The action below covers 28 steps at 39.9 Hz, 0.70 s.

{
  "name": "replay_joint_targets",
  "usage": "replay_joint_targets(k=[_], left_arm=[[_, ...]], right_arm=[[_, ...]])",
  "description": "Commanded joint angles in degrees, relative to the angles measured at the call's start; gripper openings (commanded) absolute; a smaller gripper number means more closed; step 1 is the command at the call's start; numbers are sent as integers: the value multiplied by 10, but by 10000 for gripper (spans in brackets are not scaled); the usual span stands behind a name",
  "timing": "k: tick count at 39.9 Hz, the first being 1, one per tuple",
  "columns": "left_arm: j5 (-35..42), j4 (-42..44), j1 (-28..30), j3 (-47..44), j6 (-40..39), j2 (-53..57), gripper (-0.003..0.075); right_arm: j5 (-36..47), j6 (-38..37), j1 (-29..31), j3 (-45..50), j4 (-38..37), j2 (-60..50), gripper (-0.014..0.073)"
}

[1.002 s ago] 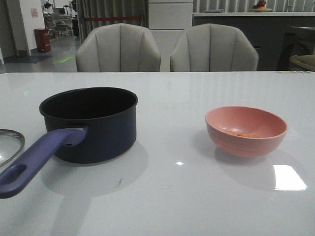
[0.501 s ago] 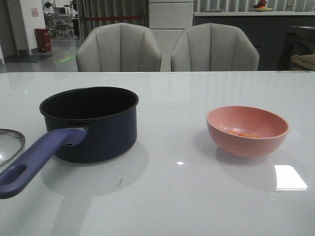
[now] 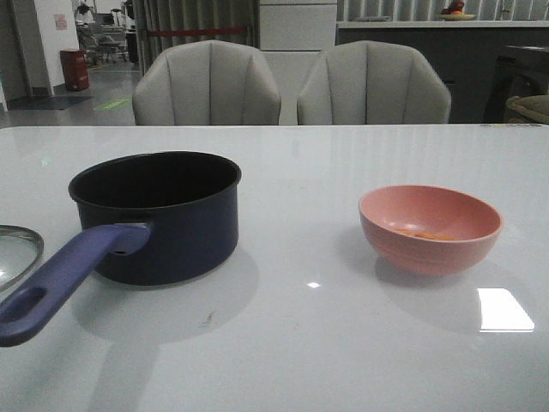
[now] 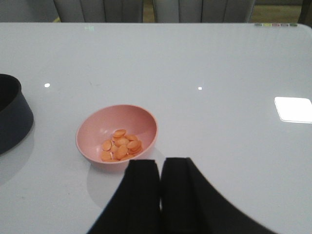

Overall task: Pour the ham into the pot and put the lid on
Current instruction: 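Lower the right gripper to the pink bowl rim and grasp it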

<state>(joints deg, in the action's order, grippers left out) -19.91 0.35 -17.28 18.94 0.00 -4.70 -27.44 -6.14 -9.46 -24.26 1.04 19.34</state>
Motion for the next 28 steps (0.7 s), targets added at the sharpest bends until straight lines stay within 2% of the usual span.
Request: replay_joint_targets(k=[1, 5, 10, 14, 18, 28], left_arm=[[45, 0, -5, 14, 0, -6, 617], [45, 0, -5, 14, 0, -6, 617], [45, 0, -5, 14, 0, -6, 617], [45, 0, -5, 14, 0, -6, 617], [45, 0, -5, 14, 0, -6, 617], [45, 0, -5, 14, 0, -6, 617]], right_arm=[[47, -3, -1, -24, 3, 27, 162], [49, -3, -1, -35, 4, 64, 228], [51, -3, -1, -61, 4, 139, 434], [54, -3, -1, -94, 4, 214, 559], [40, -3, -1, -144, 4, 299, 576], [-59, -2, 0, -297, 2, 515, 575]])
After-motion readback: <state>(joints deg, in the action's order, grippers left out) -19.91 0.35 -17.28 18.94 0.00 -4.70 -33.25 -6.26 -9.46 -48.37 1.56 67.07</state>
